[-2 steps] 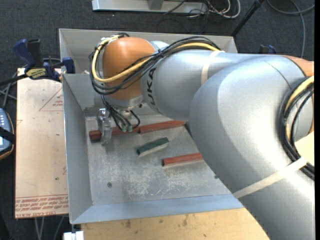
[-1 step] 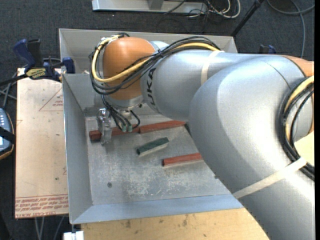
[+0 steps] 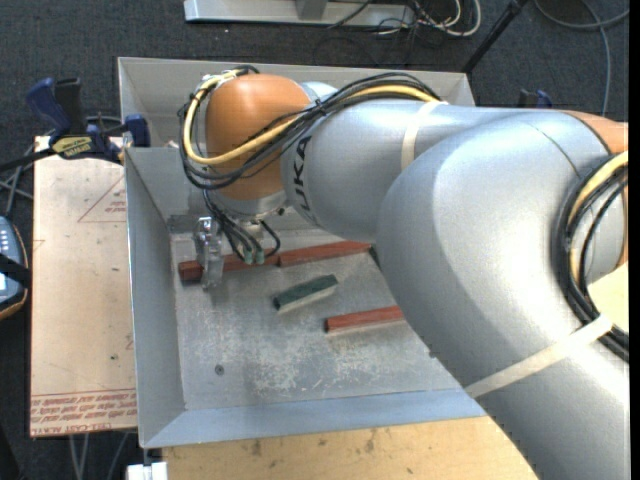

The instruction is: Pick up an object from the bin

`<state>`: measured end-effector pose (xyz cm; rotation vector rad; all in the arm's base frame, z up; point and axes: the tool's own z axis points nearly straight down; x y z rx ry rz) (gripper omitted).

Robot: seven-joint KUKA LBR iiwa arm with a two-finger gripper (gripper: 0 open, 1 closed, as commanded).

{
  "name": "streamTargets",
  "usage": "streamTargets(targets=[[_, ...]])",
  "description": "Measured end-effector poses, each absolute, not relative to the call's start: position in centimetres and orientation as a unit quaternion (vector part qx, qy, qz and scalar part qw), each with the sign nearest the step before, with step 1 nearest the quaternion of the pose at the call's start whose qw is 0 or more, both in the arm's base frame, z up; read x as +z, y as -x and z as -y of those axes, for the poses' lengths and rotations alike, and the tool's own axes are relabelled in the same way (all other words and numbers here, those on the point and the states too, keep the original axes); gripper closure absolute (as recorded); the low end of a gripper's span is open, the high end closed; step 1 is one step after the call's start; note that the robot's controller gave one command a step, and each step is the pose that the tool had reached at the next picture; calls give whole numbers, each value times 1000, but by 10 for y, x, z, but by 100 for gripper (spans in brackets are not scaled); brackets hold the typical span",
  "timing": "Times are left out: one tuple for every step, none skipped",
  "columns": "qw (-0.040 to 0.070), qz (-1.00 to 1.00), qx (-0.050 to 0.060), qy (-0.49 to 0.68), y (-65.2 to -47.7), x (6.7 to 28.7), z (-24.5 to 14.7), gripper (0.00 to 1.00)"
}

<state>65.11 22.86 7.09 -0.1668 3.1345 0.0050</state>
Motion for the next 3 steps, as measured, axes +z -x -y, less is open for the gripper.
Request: streamTargets(targets=[[1, -999, 2, 53, -651, 71, -229, 100], [1, -999, 2, 53, -651, 71, -229, 100], [1, -999, 1, 53, -651, 71, -228, 0]])
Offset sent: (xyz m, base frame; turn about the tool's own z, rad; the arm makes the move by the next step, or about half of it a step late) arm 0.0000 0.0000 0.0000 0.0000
